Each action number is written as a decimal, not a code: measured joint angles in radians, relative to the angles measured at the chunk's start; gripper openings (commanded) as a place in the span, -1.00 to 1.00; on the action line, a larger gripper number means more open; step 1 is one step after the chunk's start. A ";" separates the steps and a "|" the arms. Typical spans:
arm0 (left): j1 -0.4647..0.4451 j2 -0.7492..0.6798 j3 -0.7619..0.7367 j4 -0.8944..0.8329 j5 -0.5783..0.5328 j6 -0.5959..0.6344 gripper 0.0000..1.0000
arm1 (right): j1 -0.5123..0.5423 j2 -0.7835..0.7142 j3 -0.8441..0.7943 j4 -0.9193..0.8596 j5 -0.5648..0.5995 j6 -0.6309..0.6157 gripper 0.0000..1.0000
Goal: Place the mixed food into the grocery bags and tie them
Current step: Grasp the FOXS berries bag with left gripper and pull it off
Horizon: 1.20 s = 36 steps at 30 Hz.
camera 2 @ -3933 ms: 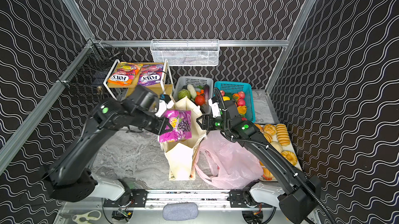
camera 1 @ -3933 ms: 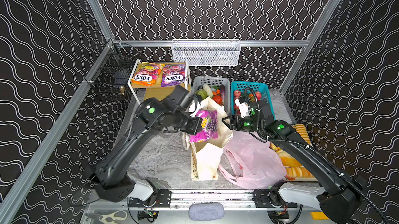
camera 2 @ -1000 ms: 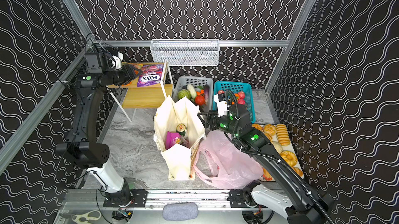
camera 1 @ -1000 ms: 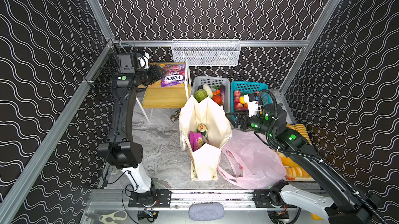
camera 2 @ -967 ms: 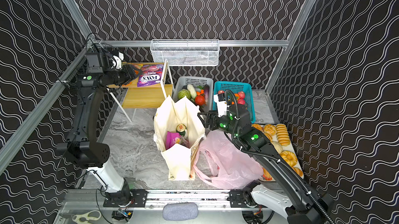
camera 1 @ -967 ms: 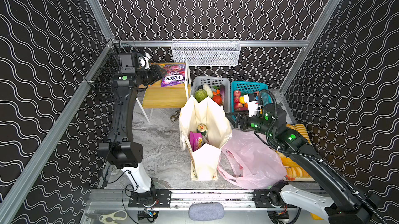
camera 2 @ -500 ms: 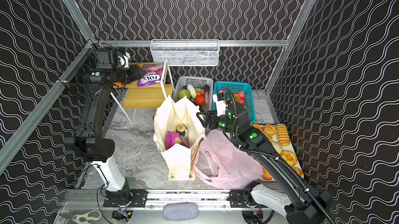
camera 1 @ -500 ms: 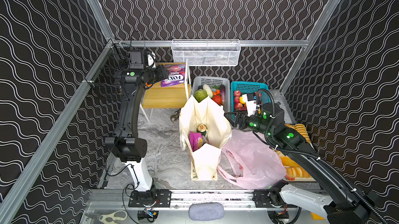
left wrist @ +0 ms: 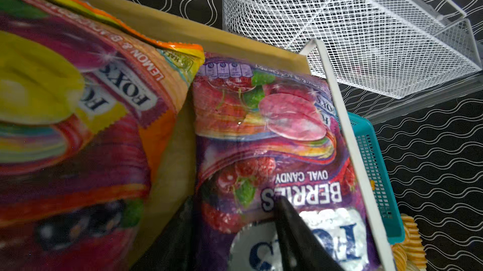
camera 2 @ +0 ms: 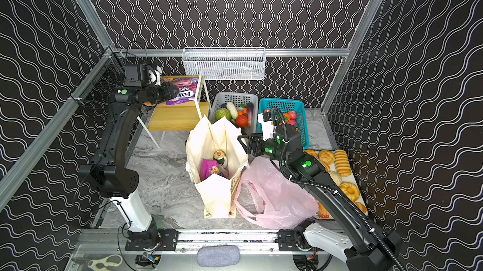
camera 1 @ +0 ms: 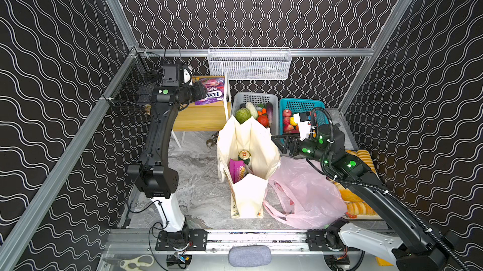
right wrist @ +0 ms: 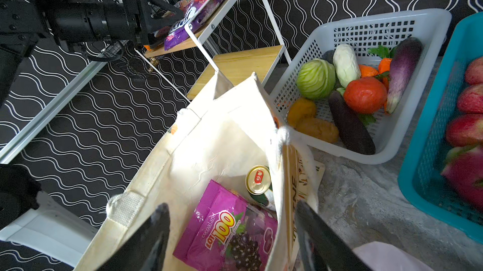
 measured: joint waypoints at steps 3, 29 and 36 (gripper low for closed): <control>0.000 -0.039 -0.069 0.037 0.021 0.003 -0.61 | 0.000 -0.002 -0.003 0.000 0.000 0.000 0.53; 0.000 -0.291 -0.157 0.102 0.142 0.032 -1.00 | 0.000 -0.011 -0.023 0.000 0.030 0.014 0.55; -0.003 -0.454 -0.267 0.164 0.225 -0.007 -1.00 | 0.000 -0.008 -0.023 -0.003 0.072 0.030 0.54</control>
